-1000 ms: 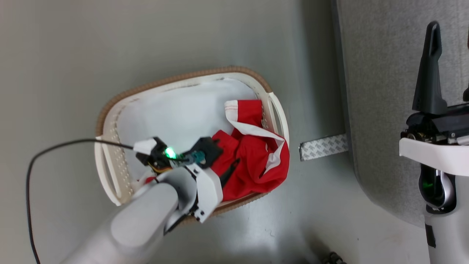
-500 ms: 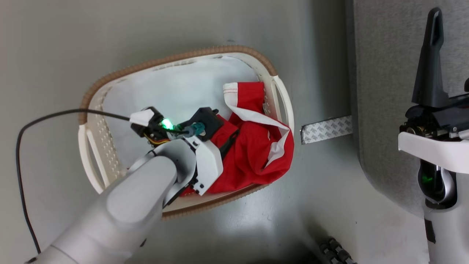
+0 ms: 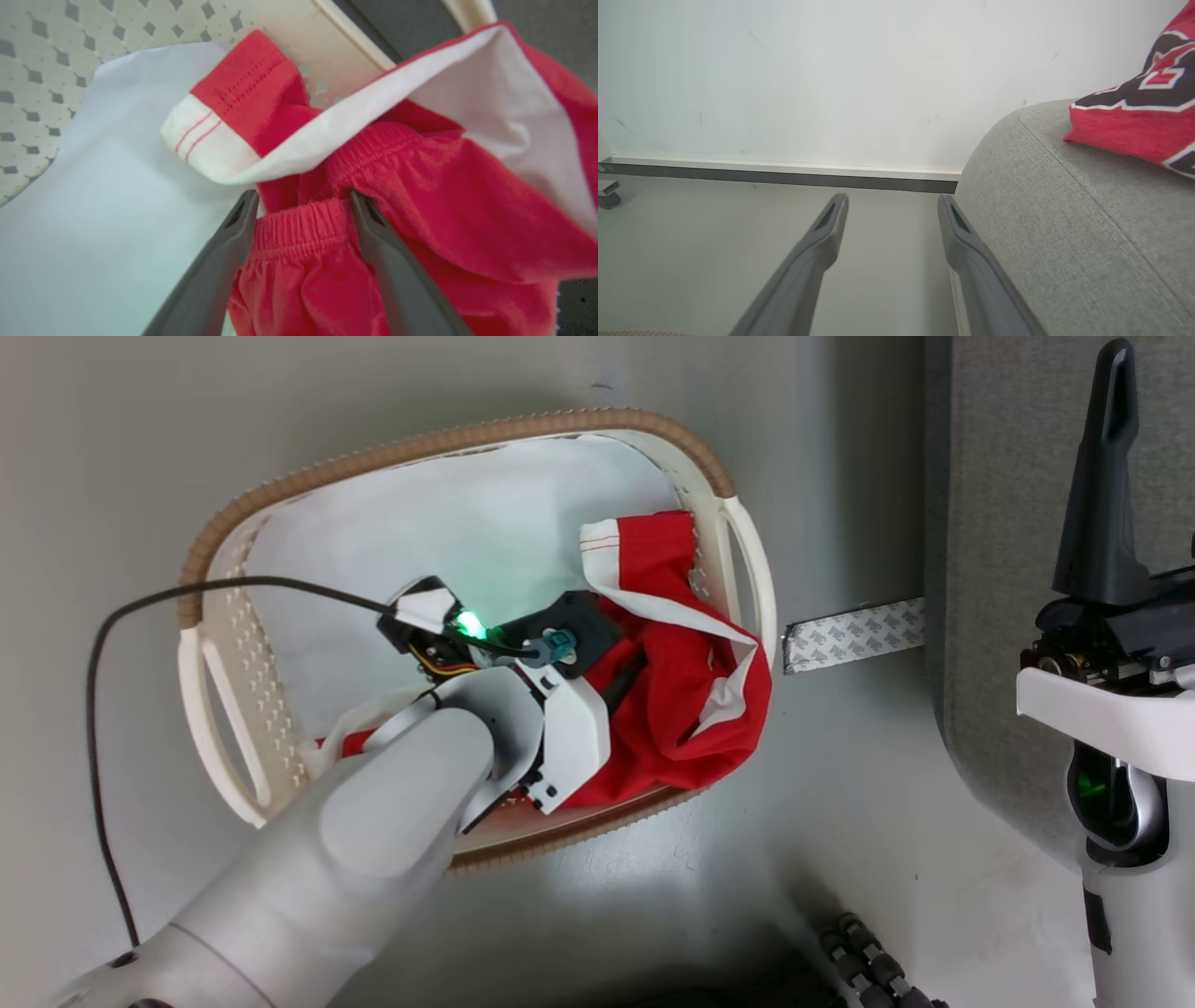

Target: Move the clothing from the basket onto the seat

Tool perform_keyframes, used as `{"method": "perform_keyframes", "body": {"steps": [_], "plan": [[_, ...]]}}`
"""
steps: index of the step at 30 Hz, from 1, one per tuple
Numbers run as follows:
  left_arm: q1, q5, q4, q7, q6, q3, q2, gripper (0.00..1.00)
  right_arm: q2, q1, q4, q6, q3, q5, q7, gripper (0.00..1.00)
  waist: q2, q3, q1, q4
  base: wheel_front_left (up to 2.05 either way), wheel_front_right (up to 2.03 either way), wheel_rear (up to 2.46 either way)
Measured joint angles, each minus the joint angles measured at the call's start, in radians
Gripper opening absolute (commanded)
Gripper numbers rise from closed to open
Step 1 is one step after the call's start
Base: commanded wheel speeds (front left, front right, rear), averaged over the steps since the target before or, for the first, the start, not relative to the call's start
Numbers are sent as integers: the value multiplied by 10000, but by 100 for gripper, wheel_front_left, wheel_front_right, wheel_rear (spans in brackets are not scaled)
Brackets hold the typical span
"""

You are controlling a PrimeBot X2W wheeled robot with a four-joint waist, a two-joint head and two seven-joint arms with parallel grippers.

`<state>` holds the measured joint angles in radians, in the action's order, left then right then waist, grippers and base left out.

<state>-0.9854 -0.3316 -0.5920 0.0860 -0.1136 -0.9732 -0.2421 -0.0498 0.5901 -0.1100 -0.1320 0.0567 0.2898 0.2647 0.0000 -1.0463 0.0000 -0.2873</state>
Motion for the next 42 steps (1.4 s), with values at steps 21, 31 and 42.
{"method": "perform_keyframes", "body": {"steps": [21, 31, 42], "plan": [[-424, -562, -1108, -345, -127, -920, 568, 0, 0, -146, -192, 0, -142, -174, 0, 100, 0, -53, 0, 166, 0, 0, 0], [-38, -2882, 90, -527, -138, -1275, 332, 0, 4, -19, 17, 0, -198, -128, 0, 100, 0, 684, 0, 295, 0, 0, 0], [854, -4554, 1210, -1507, -138, -1198, 161, 0, 10, -889, 433, 0, -867, -481, 0, 100, 0, 2515, 0, 999, 0, 0, 0]]}}
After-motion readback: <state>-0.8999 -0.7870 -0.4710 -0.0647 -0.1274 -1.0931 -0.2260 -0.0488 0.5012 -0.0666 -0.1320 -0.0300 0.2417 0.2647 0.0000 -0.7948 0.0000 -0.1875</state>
